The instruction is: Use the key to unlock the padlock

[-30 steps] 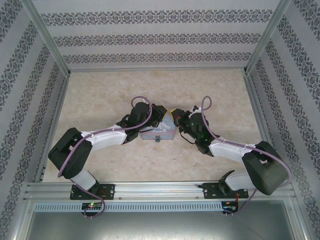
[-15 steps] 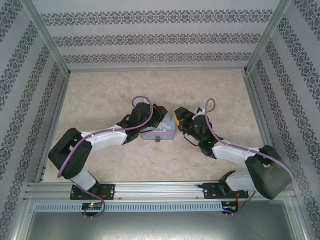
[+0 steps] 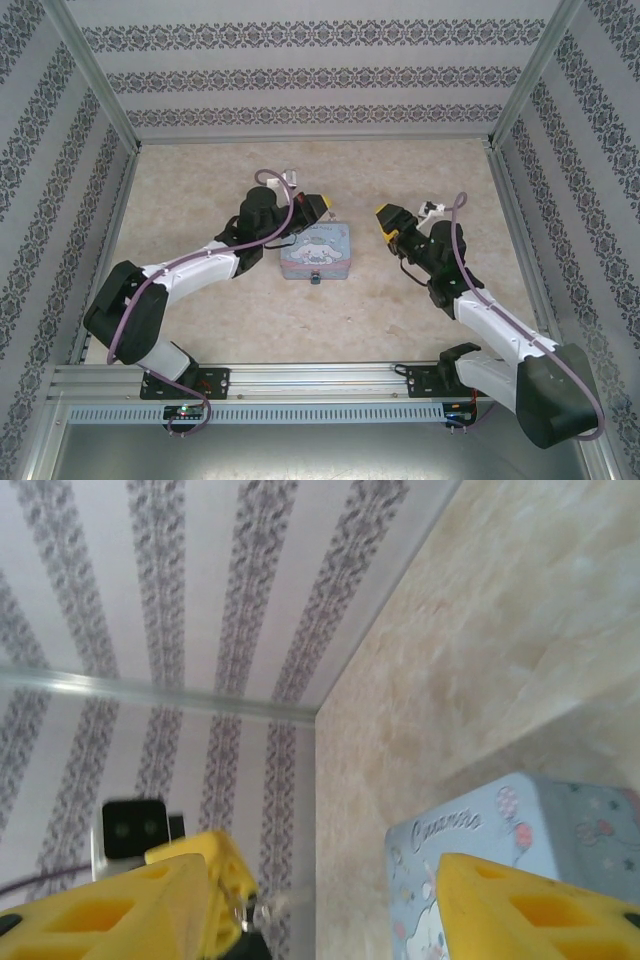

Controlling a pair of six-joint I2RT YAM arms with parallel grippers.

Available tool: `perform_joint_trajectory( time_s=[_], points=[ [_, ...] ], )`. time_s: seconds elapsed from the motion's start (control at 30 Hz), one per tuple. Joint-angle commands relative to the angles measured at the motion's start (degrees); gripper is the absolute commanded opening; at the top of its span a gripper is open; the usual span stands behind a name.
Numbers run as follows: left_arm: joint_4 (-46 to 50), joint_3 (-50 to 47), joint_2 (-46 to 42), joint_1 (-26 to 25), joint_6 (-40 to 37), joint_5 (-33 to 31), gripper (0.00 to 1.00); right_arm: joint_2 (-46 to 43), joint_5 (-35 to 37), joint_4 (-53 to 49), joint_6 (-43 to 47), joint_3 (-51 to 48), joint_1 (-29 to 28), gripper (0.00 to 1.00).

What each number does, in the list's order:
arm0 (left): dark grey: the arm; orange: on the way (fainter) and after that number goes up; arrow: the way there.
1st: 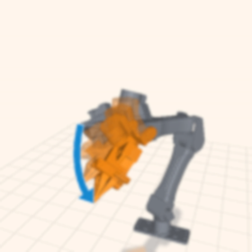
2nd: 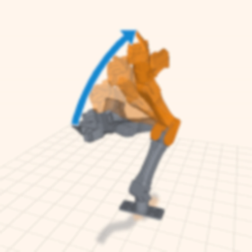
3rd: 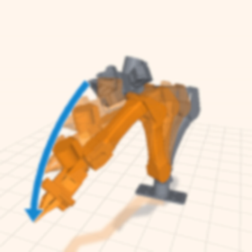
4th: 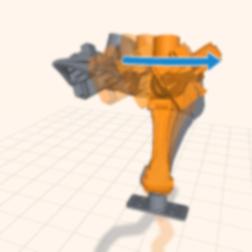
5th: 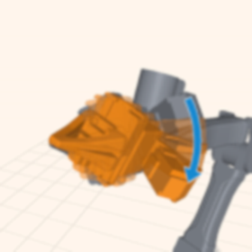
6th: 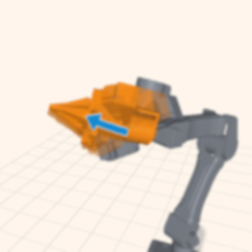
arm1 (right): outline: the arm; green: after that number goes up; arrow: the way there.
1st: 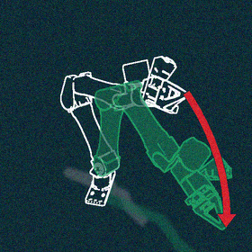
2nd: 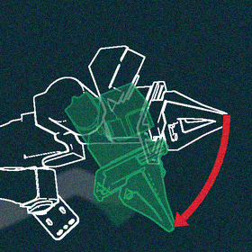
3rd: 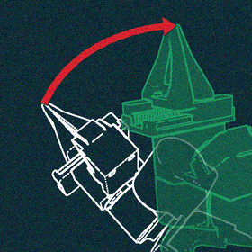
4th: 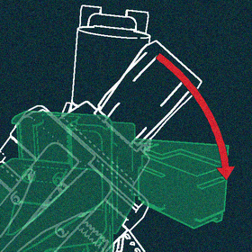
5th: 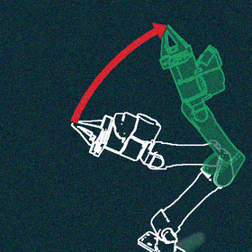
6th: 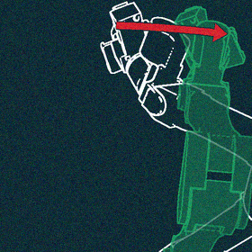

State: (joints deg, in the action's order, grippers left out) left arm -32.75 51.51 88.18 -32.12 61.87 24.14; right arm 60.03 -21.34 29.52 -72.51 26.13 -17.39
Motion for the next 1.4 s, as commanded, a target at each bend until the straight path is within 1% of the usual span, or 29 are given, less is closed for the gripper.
perform_joint_trajectory(
  time_s=[0.0, 0.23, 0.5, 0.7, 1.0, 1.37],
  points=[
    [-9.56, -1.03, 1.11, 1.42, -0.41, 5.79, 0.00, 1.06, -8.57, 1.73, 6.70, 4.72, 0.07, 0.61],
    [-13.55, -0.44, 3.62, 1.71, 5.69, 7.74, 0.00, 6.64, -11.69, 4.67, 8.10, 9.90, -1.63, 0.52],
    [-20.25, -0.64, 6.55, 1.68, 13.39, 8.04, 0.00, 13.37, -9.52, 8.71, 7.56, 12.80, -6.08, 0.41],
    [-19.37, -0.78, 6.23, 1.54, 13.54, 7.63, 0.00, 15.85, -8.16, 10.85, 6.70, 12.47, -7.50, 0.36],
    [-18.93, -1.04, 6.21, 1.42, 13.63, 6.84, 0.00, 17.27, -7.40, 13.02, 5.38, 10.98, -7.64, 0.28],
    [-17.17, -1.14, 6.39, 1.17, 13.75, 5.55, 0.00, 17.97, -7.75, 16.27, 4.13, 9.34, -7.88, 0.27]
  ],
)
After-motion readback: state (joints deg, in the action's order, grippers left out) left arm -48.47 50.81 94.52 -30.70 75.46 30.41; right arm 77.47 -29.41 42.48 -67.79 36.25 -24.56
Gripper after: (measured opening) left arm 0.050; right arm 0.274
